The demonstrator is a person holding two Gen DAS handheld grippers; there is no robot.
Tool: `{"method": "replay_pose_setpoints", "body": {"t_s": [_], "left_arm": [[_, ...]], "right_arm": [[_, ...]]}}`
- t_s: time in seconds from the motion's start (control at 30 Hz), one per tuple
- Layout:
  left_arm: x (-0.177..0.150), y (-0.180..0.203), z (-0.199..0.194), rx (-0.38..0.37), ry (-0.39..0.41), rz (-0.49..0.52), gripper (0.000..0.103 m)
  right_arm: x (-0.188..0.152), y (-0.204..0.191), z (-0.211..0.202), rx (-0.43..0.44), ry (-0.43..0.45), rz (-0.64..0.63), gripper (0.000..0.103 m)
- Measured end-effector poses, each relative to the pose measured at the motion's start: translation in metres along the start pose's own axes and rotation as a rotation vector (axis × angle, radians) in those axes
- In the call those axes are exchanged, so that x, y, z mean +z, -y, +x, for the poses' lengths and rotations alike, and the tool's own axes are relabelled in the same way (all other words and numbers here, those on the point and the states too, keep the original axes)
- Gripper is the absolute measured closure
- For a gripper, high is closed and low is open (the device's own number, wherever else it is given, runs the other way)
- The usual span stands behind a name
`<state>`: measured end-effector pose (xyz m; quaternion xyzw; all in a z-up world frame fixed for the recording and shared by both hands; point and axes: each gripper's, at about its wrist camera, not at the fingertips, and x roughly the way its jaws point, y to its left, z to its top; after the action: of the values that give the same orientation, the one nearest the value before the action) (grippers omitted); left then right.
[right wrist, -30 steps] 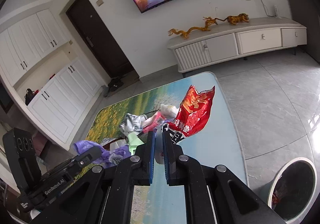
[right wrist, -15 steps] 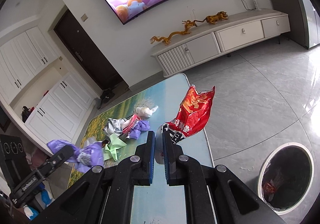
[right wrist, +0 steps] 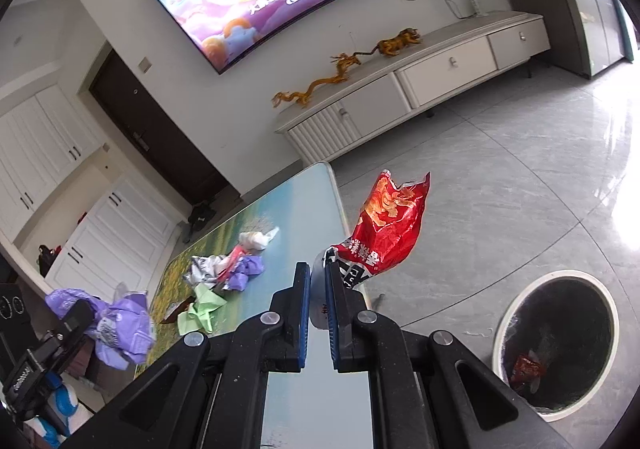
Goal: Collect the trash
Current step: 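Carry both items over the bin and open both tools to drop them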
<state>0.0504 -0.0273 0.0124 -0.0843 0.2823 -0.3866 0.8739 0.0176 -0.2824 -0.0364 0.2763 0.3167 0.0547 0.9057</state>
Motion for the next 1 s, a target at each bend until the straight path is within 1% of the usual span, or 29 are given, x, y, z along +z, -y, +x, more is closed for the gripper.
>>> {"method": "replay_pose_setpoints", "body": {"t_s": [0.1, 0.2, 0.4, 0.57, 0.67, 0.83, 1.0], "left_arm": [[0.004, 0.015, 0.014, -0.021, -0.021, 0.029, 0.090], [0.006, 0.032, 0.039, -0.033, -0.063, 0.052, 0.090], [0.003, 0.073, 0.108, -0.072, -0.173, 0.112, 0.090], [-0.010, 0.105, 0.172, -0.112, -0.285, 0.141, 0.090], [-0.021, 0.121, 0.218, -0.108, -0.364, 0.148, 0.090], [-0.045, 0.132, 0.289, -0.090, -0.483, 0.125, 0.089], [-0.067, 0.143, 0.343, -0.067, -0.568, 0.114, 0.089]], "right_arm": [[-0.002, 0.021, -0.010, -0.029, 0.014, 0.037, 0.095], [-0.004, 0.047, -0.018, -0.064, 0.026, 0.088, 0.095], [-0.014, 0.105, -0.032, -0.136, 0.033, 0.207, 0.095], [-0.023, 0.143, -0.032, -0.177, 0.010, 0.286, 0.095], [-0.030, 0.165, -0.028, -0.199, -0.011, 0.332, 0.095], [-0.045, 0.200, -0.016, -0.232, -0.055, 0.404, 0.094], [-0.060, 0.230, -0.013, -0.272, -0.095, 0.465, 0.092]]}}
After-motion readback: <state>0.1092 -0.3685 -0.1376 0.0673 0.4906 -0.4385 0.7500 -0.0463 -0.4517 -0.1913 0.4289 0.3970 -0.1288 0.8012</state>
